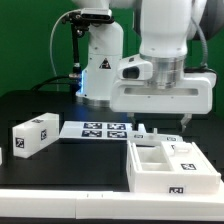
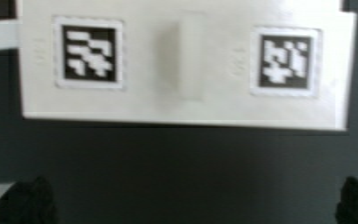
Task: Assemble cabinet
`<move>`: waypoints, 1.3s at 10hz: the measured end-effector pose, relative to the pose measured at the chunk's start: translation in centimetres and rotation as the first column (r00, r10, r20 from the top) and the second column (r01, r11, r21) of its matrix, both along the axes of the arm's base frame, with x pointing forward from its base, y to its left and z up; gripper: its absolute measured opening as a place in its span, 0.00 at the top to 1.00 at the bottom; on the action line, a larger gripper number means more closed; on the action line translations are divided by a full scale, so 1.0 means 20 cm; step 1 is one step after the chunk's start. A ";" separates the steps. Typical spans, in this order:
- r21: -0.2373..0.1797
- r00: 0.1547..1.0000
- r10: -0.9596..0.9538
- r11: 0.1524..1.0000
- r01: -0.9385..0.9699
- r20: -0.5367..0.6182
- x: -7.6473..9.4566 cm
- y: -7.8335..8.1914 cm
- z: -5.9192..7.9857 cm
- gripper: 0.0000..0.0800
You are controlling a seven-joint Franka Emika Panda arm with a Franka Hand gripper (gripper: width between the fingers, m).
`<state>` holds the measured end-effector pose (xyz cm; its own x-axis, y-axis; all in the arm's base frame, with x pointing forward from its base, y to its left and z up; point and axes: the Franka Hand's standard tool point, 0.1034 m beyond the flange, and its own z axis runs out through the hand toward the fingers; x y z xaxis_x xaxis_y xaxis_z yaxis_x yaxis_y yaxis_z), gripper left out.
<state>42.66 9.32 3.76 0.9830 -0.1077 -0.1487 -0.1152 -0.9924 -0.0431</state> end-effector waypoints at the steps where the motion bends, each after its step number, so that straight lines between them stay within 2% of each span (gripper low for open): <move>1: 0.001 1.000 -0.008 1.000 0.008 -0.012 -0.07 -0.04 -0.04 0.00; 3: -0.014 0.999 -0.032 0.999 0.032 0.001 -0.17 -0.05 -0.11 0.00; 4: -0.020 0.999 -0.053 0.998 0.053 -0.011 -0.20 -0.01 -0.13 0.00; 8: -0.019 0.998 -0.063 0.998 0.063 -0.031 -0.21 0.00 -0.14 0.00; 10: -0.019 0.997 -0.064 0.998 0.063 -0.031 -0.21 0.00 -0.14 0.31; 11: -0.019 0.997 -0.064 0.998 0.063 -0.031 -0.21 0.00 -0.14 0.31; 12: -0.019 0.997 -0.063 0.998 0.063 -0.031 -0.21 0.00 -0.14 0.54; 13: -0.019 0.997 -0.064 0.998 0.063 -0.031 -0.21 0.00 -0.14 0.70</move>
Offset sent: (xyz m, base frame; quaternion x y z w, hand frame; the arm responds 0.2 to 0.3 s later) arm -0.0264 0.0272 -0.0268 -0.0034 0.0139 0.0532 0.9985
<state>38.39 9.27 0.88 0.9689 -0.1723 -0.1774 -0.1788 -0.9837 -0.0210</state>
